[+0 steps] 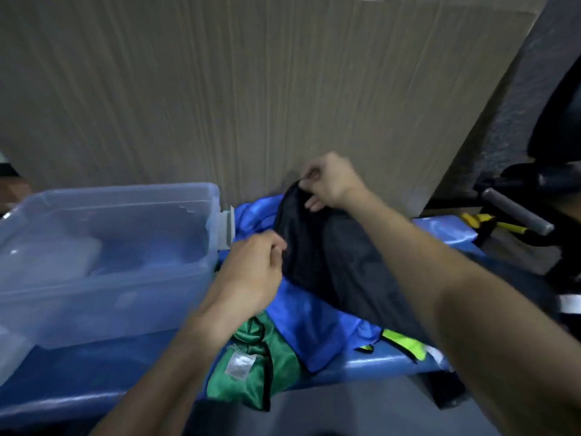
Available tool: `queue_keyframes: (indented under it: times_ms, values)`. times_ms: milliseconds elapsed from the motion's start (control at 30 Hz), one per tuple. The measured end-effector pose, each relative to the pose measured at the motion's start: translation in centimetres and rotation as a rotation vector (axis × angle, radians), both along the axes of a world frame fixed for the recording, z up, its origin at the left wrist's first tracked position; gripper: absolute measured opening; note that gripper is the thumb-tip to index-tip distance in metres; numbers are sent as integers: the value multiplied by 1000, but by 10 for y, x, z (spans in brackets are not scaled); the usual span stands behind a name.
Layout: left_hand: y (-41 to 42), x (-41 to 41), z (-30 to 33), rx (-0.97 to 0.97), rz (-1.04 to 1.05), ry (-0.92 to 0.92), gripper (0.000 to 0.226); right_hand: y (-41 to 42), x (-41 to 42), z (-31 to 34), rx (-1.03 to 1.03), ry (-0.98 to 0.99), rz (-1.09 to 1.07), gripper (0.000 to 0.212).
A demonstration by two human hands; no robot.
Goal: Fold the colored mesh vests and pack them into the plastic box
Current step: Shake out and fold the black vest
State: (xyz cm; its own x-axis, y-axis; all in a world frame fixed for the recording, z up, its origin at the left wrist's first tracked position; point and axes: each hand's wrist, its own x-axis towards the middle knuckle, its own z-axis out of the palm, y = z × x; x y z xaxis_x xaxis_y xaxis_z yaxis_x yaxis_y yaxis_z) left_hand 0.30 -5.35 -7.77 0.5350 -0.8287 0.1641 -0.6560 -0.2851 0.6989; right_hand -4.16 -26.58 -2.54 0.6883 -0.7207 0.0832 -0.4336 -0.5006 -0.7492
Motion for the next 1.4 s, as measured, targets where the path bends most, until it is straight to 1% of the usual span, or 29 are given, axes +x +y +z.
queue_keyframes:
  times_ms: [67,100,200,267,333,433,500,533,600,700,800,900,967,1033,1133,1167,1200,1233,1300,1333,1400]
  values:
    - [5,8,-12,194,26,-177,20,5,26,-33,17,-21,20,10]
    - [7,10,-15,261,42,-251,22,9,36,-44,21,-24,32,12]
    - [17,10,-15,385,86,-398,22,16,61,-67,29,-20,88,18]
    - [21,3,-17,449,82,-508,24,21,70,-74,-15,-18,140,17]
    - [18,-8,-22,426,31,-566,28,25,72,-78,-97,-27,200,4]
    - [1,-15,-38,284,-123,-636,29,30,57,-77,-193,-127,242,23]
    - [-13,-13,-54,253,-211,-684,36,30,29,-72,-218,-241,237,22]
    - [-19,-12,-60,250,-217,-705,39,26,11,-71,-215,-289,208,20]
    - [-30,-15,-64,223,-193,-726,36,10,-38,-74,-196,-339,85,14]
    - [-47,-28,-64,64,-197,-753,30,-27,-127,-89,-262,-332,-249,8]
    - [-64,-45,-69,-10,-273,-730,39,-56,-220,-112,-273,-153,-648,9]
    - [-77,-57,-82,14,-329,-737,43,-72,-301,-136,-207,54,-903,16]
    - [-83,-60,-88,19,-337,-729,44,-78,-335,-149,-133,142,-965,27]
    - [-86,-63,-91,-5,-336,-711,41,-84,-351,-164,3,201,-970,41]
    - [-90,-69,-94,-79,-350,-686,37,-101,-362,-185,78,250,-966,75]
    - [-91,-71,-95,-100,-365,-682,35,-104,-361,-187,103,244,-978,76]
    - [-93,-74,-96,-122,-381,-682,34,-105,-358,-185,137,224,-998,69]
    - [-94,-77,-97,-143,-398,-682,32,-104,-355,-181,163,203,-1020,58]
    - [-98,-82,-98,-183,-425,-678,29,-103,-349,-175,177,155,-1045,39]
    - [-101,-85,-97,-202,-439,-674,28,-103,-348,-173,163,112,-1041,33]
    - [-108,-92,-94,-229,-479,-654,26,-103,-345,-170,144,-50,-996,22]
